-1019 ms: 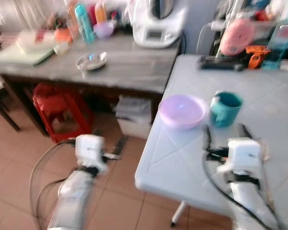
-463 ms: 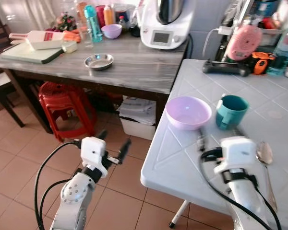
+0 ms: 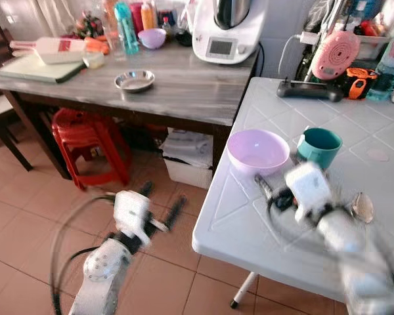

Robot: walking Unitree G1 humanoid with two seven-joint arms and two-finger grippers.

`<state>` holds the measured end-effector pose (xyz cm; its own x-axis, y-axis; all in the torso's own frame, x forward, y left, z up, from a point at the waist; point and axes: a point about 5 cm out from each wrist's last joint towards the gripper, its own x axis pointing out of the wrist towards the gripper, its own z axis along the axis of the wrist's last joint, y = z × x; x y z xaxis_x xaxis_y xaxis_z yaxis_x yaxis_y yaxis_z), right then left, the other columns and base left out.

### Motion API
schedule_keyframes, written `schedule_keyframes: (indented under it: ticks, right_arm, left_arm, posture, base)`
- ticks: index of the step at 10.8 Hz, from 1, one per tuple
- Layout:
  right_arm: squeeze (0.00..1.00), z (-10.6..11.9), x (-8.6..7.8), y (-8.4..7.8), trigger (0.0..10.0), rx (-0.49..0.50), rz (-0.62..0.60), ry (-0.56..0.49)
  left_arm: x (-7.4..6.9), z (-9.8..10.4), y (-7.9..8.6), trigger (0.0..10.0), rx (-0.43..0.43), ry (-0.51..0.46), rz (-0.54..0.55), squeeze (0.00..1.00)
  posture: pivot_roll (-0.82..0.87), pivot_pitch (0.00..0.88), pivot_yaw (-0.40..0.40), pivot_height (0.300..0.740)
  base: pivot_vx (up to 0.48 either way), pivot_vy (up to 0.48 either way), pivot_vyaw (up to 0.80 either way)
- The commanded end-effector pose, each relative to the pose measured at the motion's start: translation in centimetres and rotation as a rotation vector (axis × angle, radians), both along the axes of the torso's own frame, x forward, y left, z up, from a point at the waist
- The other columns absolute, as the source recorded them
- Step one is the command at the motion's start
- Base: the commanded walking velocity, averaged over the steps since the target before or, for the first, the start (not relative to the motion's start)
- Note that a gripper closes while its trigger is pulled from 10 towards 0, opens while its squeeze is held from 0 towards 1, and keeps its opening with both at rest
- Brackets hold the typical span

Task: Setting the table

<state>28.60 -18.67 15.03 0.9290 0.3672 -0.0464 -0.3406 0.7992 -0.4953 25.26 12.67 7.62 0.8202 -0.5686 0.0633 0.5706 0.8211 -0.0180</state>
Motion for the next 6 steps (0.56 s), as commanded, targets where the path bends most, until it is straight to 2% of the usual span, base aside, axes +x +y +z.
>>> schedule_keyframes:
  ticks: [1, 2, 6]
  right_arm:
    - [0.00, -0.3, 0.3, 0.2, 10.0, -0.014, 0.035, 0.036]
    - [0.00, -0.1, 0.8, 0.1, 10.0, -0.010, 0.049, 0.063]
    - [0.00, 0.2, 3.3, 1.3, 10.0, -0.133, 0.225, 0.155]
  left_arm:
    - [0.0, 0.4, 0.0, 10.0, -0.002, -0.030, -0.022, 0.00]
    - [0.1, 0.4, 0.0, 10.0, -0.018, -0.019, -0.012, 0.00]
    - [-0.3, 0.0, -0.1, 10.0, 0.006, -0.022, -0.038, 0.00]
  posture:
    - [0.01, 0.061, 0.031, 0.740]
    - [0.02, 0.063, 0.028, 0.740]
    - [0.03, 0.069, 0.024, 0.740]
  base:
    - [0.000, 0.000, 0.00]
    - [0.000, 0.000, 0.00]
    - [0.000, 0.000, 0.00]
